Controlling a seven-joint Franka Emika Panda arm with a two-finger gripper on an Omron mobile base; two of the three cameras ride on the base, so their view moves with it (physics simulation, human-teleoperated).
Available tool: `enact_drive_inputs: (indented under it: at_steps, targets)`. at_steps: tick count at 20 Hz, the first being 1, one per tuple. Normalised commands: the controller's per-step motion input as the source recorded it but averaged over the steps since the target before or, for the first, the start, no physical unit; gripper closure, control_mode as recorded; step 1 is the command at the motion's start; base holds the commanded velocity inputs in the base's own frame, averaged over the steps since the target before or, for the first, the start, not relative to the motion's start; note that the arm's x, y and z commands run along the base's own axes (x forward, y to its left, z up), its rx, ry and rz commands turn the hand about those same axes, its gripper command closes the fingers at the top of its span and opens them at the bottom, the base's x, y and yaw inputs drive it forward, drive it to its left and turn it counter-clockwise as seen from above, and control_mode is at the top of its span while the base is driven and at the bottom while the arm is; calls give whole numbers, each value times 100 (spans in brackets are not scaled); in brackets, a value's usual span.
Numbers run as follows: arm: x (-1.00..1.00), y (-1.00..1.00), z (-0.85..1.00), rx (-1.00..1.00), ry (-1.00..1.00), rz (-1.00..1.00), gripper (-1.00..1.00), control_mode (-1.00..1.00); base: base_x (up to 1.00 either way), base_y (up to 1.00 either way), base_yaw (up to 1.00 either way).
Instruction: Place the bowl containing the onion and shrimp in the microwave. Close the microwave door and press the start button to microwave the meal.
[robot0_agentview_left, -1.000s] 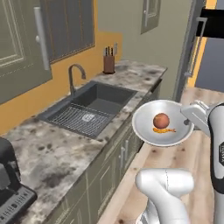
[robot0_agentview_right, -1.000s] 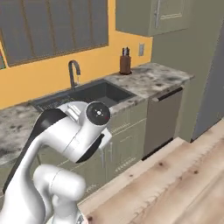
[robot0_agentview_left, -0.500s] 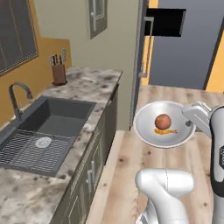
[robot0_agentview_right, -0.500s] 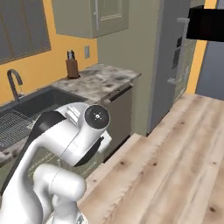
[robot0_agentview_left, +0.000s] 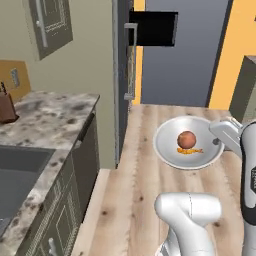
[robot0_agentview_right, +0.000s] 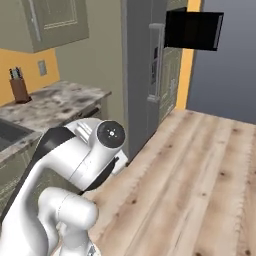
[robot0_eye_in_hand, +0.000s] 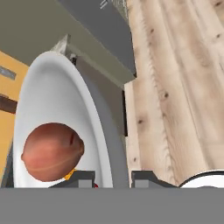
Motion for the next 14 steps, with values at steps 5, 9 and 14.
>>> enact_drive_inputs:
  at_steps: [5, 9, 14]
  targets:
    - [0, 0, 0, 0, 0, 0, 100, 100, 78, -100, -17]
    - [0, 0, 0, 0, 0, 0, 100, 100, 88, -100, -4]
    - [0, 0, 0, 0, 0, 0, 100, 100, 89, -98, 9]
